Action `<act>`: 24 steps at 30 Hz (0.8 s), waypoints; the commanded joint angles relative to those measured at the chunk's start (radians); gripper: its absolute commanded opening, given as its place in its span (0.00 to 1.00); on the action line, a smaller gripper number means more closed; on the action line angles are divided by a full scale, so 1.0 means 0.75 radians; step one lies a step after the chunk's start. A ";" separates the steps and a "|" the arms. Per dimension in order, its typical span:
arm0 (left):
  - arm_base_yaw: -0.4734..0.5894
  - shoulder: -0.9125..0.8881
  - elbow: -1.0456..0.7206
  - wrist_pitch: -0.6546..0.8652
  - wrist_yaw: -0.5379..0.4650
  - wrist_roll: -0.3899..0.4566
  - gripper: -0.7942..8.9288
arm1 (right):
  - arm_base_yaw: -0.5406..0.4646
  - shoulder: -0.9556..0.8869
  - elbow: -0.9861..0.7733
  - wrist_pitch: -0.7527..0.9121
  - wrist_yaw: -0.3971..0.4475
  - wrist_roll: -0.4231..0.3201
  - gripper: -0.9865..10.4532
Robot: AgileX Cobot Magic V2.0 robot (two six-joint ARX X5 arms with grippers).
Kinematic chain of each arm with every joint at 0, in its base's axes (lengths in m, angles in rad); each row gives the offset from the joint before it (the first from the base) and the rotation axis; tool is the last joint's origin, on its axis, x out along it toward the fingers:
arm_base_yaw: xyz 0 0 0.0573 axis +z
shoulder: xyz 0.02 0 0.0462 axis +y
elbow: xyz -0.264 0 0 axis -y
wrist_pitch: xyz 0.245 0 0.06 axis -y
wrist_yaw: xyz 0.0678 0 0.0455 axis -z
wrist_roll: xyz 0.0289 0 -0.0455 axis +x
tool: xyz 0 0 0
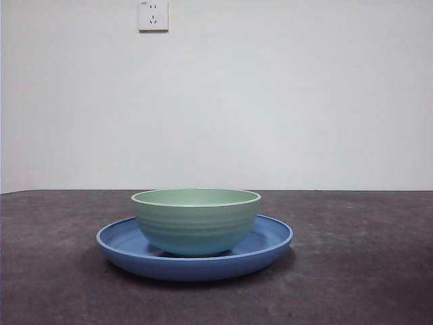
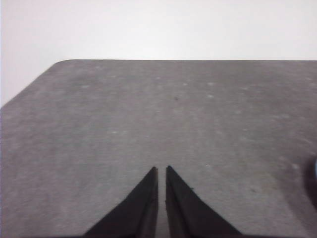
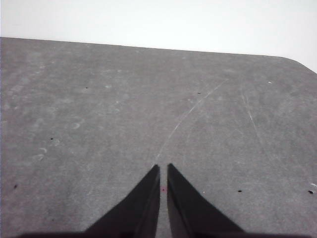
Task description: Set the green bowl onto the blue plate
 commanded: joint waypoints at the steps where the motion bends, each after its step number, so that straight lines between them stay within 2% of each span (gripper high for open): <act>1: -0.037 -0.001 -0.027 0.018 -0.007 0.007 0.11 | -0.003 -0.002 -0.009 0.013 0.005 -0.006 0.10; 24: -0.068 -0.001 -0.027 0.018 -0.007 0.007 0.11 | -0.003 -0.002 -0.009 0.013 0.005 -0.006 0.10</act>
